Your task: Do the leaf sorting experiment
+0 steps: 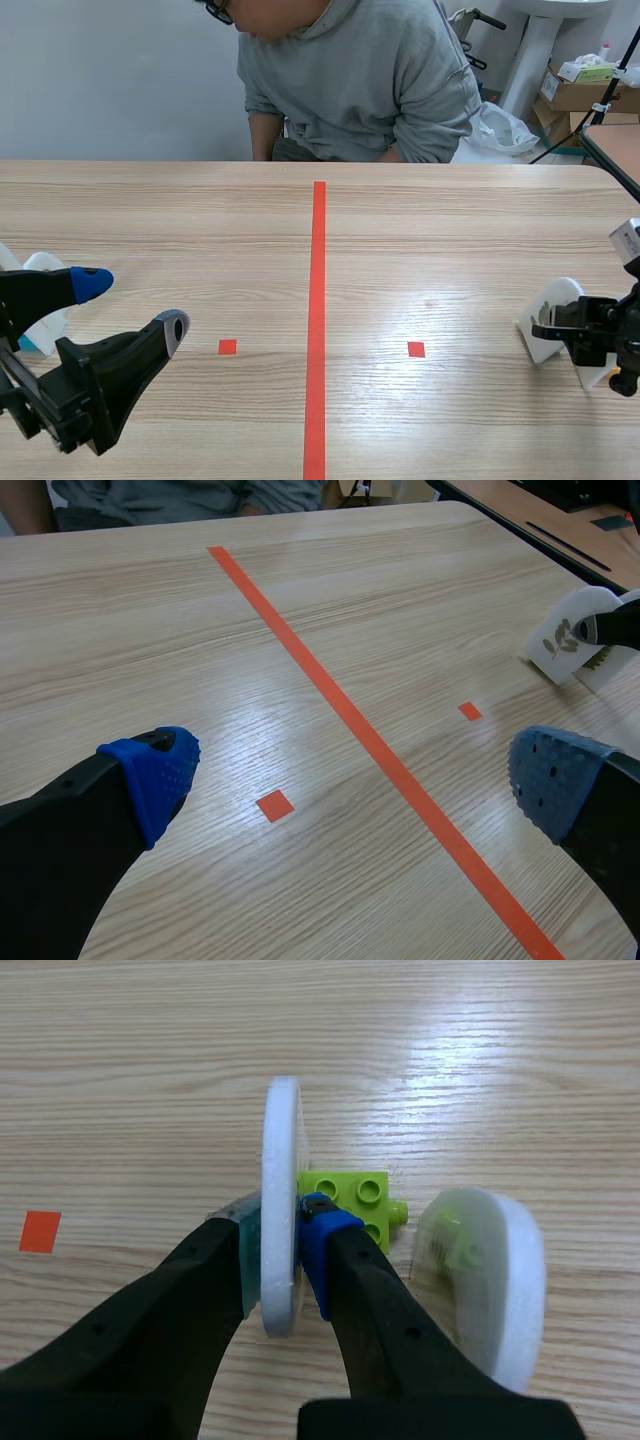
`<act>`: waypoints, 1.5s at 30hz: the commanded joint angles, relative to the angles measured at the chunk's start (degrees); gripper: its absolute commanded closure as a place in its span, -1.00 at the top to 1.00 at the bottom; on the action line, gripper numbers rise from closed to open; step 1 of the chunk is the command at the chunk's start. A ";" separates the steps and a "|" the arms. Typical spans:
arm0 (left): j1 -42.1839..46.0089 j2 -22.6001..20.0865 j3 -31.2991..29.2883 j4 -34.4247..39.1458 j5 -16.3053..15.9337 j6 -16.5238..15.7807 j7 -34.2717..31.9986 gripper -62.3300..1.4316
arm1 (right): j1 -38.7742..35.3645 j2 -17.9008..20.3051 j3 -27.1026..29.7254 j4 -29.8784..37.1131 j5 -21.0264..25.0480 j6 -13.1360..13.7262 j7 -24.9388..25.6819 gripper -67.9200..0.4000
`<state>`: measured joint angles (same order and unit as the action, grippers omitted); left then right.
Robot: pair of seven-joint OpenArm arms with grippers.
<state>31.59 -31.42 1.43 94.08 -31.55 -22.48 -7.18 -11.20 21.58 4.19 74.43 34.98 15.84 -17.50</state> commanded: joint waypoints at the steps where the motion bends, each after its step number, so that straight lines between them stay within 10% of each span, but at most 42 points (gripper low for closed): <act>1: -0.02 0.28 0.04 0.81 -0.44 0.07 -0.92 1.00 | 0.22 0.63 0.48 0.98 0.17 0.00 0.42 -0.87; 20: -0.02 0.28 0.04 0.81 -0.44 0.07 -0.92 1.00 | 0.24 0.63 0.48 1.01 0.20 0.26 0.46 0.84; 45: -0.02 0.28 0.04 0.81 -0.44 0.07 -0.90 1.00 | -0.55 2.64 10.54 18.21 0.17 10.16 -3.10 0.89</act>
<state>31.59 -31.42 1.43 94.08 -31.53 -22.48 -7.16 -11.64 22.57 14.59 92.36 34.96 25.61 -21.12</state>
